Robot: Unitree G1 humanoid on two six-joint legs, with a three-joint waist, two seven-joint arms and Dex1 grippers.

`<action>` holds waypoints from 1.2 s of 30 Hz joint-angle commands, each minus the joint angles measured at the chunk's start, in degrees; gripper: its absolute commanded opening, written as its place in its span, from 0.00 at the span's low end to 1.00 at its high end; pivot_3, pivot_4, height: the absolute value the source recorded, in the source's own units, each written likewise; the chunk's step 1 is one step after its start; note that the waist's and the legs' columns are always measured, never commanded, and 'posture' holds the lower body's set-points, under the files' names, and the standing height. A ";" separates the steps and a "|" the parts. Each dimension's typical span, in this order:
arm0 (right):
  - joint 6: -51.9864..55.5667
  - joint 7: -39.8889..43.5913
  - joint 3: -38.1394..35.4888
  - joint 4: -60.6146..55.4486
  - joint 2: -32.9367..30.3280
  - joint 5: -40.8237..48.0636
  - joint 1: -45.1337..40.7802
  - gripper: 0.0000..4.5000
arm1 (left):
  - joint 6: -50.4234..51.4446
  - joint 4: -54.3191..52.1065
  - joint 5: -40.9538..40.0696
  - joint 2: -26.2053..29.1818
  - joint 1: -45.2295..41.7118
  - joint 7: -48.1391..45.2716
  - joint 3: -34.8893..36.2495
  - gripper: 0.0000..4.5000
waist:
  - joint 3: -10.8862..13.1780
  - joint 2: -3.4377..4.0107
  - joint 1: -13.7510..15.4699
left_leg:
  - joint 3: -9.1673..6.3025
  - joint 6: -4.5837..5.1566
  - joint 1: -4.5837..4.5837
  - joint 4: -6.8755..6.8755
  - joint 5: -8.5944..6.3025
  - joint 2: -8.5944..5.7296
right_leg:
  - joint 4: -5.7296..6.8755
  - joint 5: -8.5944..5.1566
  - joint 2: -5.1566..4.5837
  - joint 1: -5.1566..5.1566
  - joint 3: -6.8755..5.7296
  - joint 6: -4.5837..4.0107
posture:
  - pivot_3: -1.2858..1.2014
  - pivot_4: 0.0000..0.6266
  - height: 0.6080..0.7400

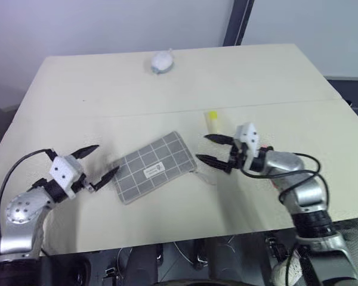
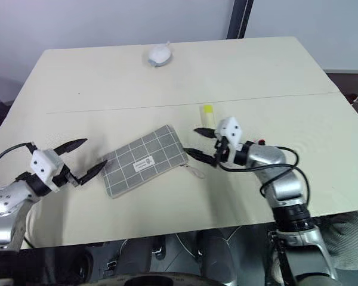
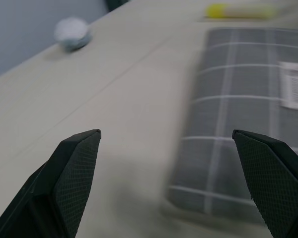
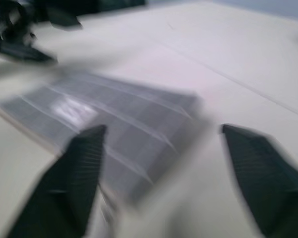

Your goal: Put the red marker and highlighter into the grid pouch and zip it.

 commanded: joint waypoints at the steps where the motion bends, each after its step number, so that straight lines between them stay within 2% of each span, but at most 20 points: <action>1: -1.03 -0.13 3.17 -1.58 2.62 -0.78 -2.16 0.37 | -12.05 -0.81 3.61 1.94 1.87 -2.08 0.79 1.00 | -0.02 0.08 0.04 | 0.03 0.00 -0.01 0.00 0.00 -0.02 | -0.05 0.03 -0.03 0.00 0.00 -0.04 | 0.52 0.24 1.00; 4: -3.81 0.31 6.77 2.31 4.97 -4.12 -5.13 0.02 | -21.32 2.62 7.65 3.12 2.09 -2.00 -0.40 1.00 | -0.03 0.13 -0.09 | 0.21 -0.01 -0.06 -0.02 -0.01 0.08 | -0.28 0.09 -0.13 0.01 0.01 -0.10 | 0.52 0.24 1.00; 5: -5.03 0.49 8.08 3.74 5.44 -5.56 -5.92 0.01 | -24.20 3.81 9.10 3.49 2.05 -1.96 -1.13 1.00 | -0.07 0.22 -0.07 | 0.35 0.00 -0.08 -0.03 -0.01 0.25 | -0.44 0.09 -0.10 0.03 0.01 -0.10 | 0.52 0.24 1.00; 7: -7.40 -0.37 10.05 7.08 7.21 -7.96 -7.67 0.01 | -27.43 5.70 10.97 3.42 2.10 -1.20 -2.65 1.00 | -0.10 0.21 -0.12 | 0.63 0.00 -0.11 -0.17 -0.01 0.68 | -1.08 0.09 0.09 0.09 -0.13 -0.10 | 0.52 0.24 1.00; 11: -15.32 -5.16 13.55 16.95 7.72 -18.12 -11.32 0.01 | -35.69 10.23 16.51 4.29 2.09 0.50 -5.81 1.00 | -0.10 0.20 -0.30 | 1.17 0.02 -0.09 -0.21 -0.03 0.73 | -1.04 0.12 0.00 -0.07 -0.10 -0.12 | 0.52 0.24 1.00; 14: -16.54 -7.87 12.26 20.84 7.86 -19.82 -12.55 0.01 | -37.72 12.52 19.55 3.63 0.40 3.33 -7.56 1.00 | -0.12 0.20 -0.01 | 1.47 0.02 -0.10 -0.23 -0.03 0.73 | -0.91 0.34 -0.06 -0.35 -0.06 -0.21 | 0.52 0.24 1.00; 16: -17.88 -7.04 12.64 21.32 7.24 -20.53 -12.32 0.01 | -38.58 13.40 21.59 3.63 -1.02 4.77 -8.80 1.00 | -0.18 0.23 0.08 | 1.79 0.03 -0.08 -0.24 -0.04 0.72 | -0.87 0.96 -0.13 -0.44 0.03 -0.21 | 0.52 0.24 1.00; 18: -18.19 -6.39 12.52 20.98 6.95 -20.51 -11.86 0.01 | -39.57 14.78 23.82 3.53 -3.12 6.40 -10.22 1.00 | -0.28 0.36 0.03 | 1.88 0.04 -0.06 -0.25 -0.04 0.74 | -0.83 0.99 -0.12 -0.51 0.05 -0.21 | 0.52 0.24 1.00; 22: -18.46 -5.72 12.61 20.22 6.22 -21.13 -11.18 0.01 | -41.52 17.13 23.10 6.38 -4.29 6.82 -12.95 1.00 | -0.40 0.43 -0.18 | 2.10 0.03 0.00 -0.25 -0.03 0.82 | -0.77 1.04 -0.12 -0.60 0.05 -0.22 | 0.52 0.24 1.00; 30: -18.63 -6.27 11.81 20.56 6.30 -21.09 -11.25 0.01 | -44.95 22.36 13.88 14.26 0.85 7.30 -12.79 1.00 | -0.41 0.44 -1.56 | 2.27 0.01 0.02 -0.38 0.00 0.93 | -0.43 1.08 -0.08 -0.91 0.16 -0.31 | 0.52 0.24 1.00; 36: -19.11 -5.64 11.92 21.42 6.57 -21.07 -11.92 0.01 | -49.92 24.31 18.63 15.94 2.33 9.09 -12.20 1.00 | -0.41 0.43 -1.45 | 2.26 -0.11 0.07 -0.39 0.06 0.97 | -0.40 1.09 -0.14 -1.09 0.16 -0.33 | 0.52 0.24 1.00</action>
